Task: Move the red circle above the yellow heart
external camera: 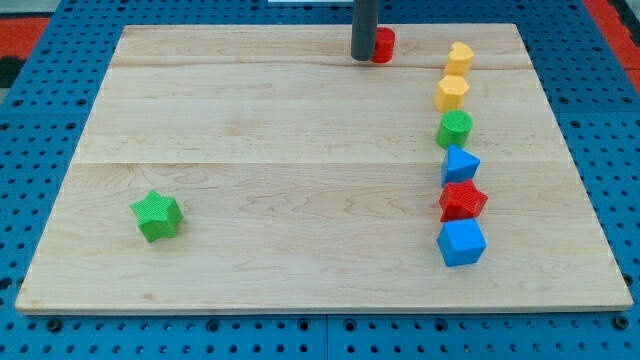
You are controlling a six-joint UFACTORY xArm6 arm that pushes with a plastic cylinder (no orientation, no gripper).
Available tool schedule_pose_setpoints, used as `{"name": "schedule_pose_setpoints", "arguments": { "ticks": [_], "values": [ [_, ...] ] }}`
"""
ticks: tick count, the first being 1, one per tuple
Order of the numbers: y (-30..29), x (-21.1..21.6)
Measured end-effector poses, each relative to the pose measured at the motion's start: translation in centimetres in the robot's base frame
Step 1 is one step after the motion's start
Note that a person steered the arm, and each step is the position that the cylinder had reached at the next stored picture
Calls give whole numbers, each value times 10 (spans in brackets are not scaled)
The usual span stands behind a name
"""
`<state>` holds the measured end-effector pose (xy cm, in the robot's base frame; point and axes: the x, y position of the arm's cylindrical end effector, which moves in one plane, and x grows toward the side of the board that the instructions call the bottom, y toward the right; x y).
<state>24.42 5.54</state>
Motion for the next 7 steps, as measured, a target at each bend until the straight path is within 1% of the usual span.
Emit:
{"name": "schedule_pose_setpoints", "arguments": {
  "ticks": [2,4,5,6,7],
  "values": [
    [-20,-8],
    [-14,-8],
    [9,-14],
    [24,-33],
    [31,-37]
  ]
}}
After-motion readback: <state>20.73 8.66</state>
